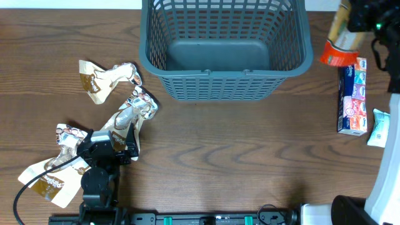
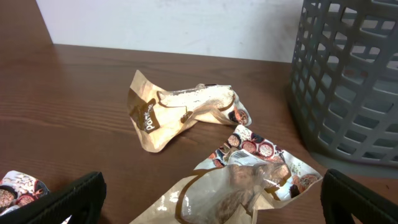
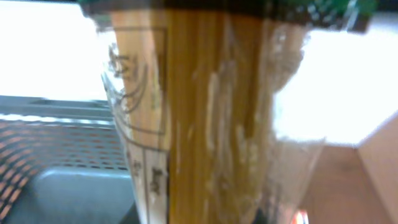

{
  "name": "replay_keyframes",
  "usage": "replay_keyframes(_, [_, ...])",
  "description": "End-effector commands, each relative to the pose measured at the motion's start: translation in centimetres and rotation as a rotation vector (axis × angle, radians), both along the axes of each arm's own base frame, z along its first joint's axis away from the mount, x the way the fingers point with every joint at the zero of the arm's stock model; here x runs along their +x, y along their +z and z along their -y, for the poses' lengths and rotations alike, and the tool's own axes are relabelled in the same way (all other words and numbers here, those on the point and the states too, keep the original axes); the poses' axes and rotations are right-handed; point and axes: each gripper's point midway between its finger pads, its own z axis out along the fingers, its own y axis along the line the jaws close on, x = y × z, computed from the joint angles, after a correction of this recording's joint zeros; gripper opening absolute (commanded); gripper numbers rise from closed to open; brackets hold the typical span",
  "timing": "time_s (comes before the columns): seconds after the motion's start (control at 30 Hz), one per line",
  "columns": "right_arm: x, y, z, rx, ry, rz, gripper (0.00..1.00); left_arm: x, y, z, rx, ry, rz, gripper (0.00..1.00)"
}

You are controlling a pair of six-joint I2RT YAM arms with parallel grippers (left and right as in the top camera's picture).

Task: Pack container
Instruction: 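Lift the pasta packet and drop it into the grey basket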

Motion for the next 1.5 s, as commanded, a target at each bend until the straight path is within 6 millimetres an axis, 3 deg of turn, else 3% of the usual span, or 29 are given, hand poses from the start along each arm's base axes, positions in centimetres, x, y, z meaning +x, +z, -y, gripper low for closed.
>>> replay_keyframes(0.0, [-0.4, 1.9, -4.7, -0.184, 0.212, 0.077, 0.01, 0.0, -0.8, -0.3, -0.003, 0.019, -0.014, 0.99])
replay_keyframes(0.13, [-0.8, 0.7, -11.5, -0.419, 0.494, 0.115, 0.01, 0.0, -0.7, -0.3, -0.003, 0.019, -0.014, 0.98])
replay_keyframes(0.27, [-1.0, -0.9, -16.7, -0.610, 0.725, 0.177, 0.01, 0.0, -0.7, -0.3, -0.004, 0.019, -0.014, 0.99])
replay_keyframes(0.37, [0.0, -1.4, -19.8, -0.706, 0.809, 0.249, 0.01, 0.0, -0.6, -0.3, -0.009, 0.019, -0.007, 0.99])
replay_keyframes(0.5, [2.2, -3.2, -22.3, -0.718, 0.858, 0.270, 0.01, 0.0, -0.5, -0.3, -0.022, 0.022, -0.002, 0.99])
replay_keyframes(0.63, [3.7, -8.9, -24.1, -0.691, 0.993, 0.168, 0.01, 0.0, -0.5, -0.3, -0.022, 0.021, -0.002, 0.99])
replay_keyframes(0.83, [4.7, -22.7, -23.9, -0.636, 1.110, -0.246, 0.01, 0.0, -0.5, -0.3, -0.022, 0.021, -0.002, 0.99])
replay_keyframes(0.9, [4.6, -26.5, -23.6, -0.623, 1.131, -0.360, 0.01, 0.0, -0.5, -0.3, -0.022, 0.021, -0.002, 0.99])
replay_keyframes(1.03, [4.3, -31.2, -23.2, -0.605, 1.156, -0.497, 0.02, 0.0, -0.5, -0.3, -0.022, 0.021, -0.002, 0.99])
replay_keyframes(1.17, [4.2, -31.6, -23.2, -0.588, 1.146, -0.517, 0.18, 0.0, -0.5, -0.3, -0.022, 0.022, -0.002, 0.99])
replay_keyframes(1.23, [4.4, -30.6, -23.2, -0.571, 1.116, -0.505, 0.56, 0.0, -0.5, -0.3, -0.022, 0.022, -0.002, 0.99])
replay_keyframes(1.27, [4.4, -29.8, -23.0, -0.562, 1.098, -0.497, 0.63, 0.0, -0.5, -0.3, -0.022, 0.022, -0.002, 0.99])
replay_keyframes(1.37, [4.5, -26.3, -22.9, -0.543, 1.057, -0.432, 0.66, 0.0, -0.5, -0.3, -0.022, 0.021, -0.002, 0.99])
replay_keyframes(1.43, [4.6, -22.8, -22.6, -0.541, 1.018, -0.360, 0.68, 0.0, -0.5, -0.3, -0.022, 0.021, -0.002, 0.99])
replay_keyframes(1.47, [4.6, -19.9, -22.3, -0.539, 0.985, -0.302, 0.70, 0.0, -0.5, -0.3, -0.022, 0.021, -0.002, 0.99])
